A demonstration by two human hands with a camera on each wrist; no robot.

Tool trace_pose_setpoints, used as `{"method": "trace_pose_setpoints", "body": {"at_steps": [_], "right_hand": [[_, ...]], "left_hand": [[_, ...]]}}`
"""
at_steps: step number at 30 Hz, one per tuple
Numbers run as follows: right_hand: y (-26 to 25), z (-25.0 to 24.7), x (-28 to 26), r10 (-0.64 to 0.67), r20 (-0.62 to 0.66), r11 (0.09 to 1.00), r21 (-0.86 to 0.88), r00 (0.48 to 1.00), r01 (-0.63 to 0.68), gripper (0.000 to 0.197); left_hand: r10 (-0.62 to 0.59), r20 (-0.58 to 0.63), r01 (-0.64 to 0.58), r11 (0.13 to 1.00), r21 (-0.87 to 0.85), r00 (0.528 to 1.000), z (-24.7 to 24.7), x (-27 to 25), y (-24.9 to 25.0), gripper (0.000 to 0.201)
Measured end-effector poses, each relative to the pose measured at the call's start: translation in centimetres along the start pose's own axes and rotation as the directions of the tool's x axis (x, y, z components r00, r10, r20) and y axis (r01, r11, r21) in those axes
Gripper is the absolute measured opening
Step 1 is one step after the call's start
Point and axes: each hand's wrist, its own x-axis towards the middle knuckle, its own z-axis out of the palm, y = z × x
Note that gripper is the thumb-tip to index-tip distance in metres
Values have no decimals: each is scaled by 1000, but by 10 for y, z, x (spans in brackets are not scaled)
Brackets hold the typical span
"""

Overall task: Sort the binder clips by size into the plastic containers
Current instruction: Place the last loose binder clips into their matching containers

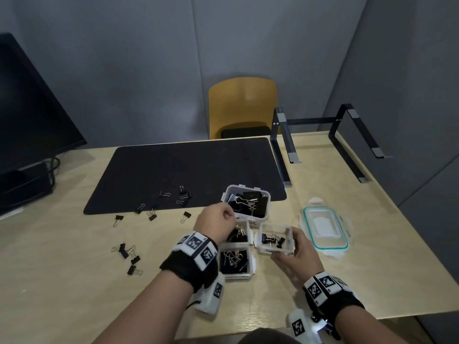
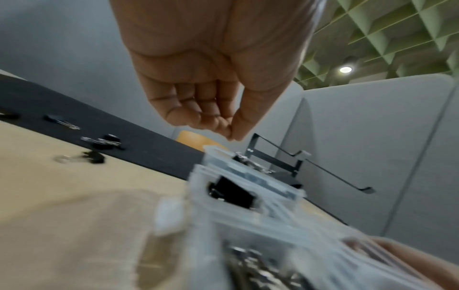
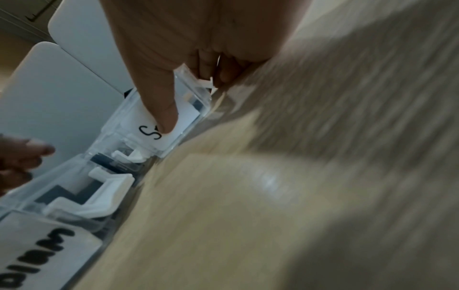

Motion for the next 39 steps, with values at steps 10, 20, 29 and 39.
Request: {"method": "trace_pose_setpoints", "body": {"at_steps": [10,20,29,39], "right_hand": [[-1,0,1,5,-3,1000,-23,1000,-5,62],[2,0,1,33,12,999,-38,999,-32,65],[6,2,3,43,-3,997,-69,999,-43,69],[-3,-1,-2,5,-1,998,-59,1000,-5,60]], "left_hand": [[-282,-145,310,924,224,948,-23,39,-80,29],[-328,-78,335,886,320,942,-9,53,-97,19],[-317,-42,311,882,353,948,-7,48,-104,16],[-231,-111,243,963,118,967,-8,28,-90,21]]}}
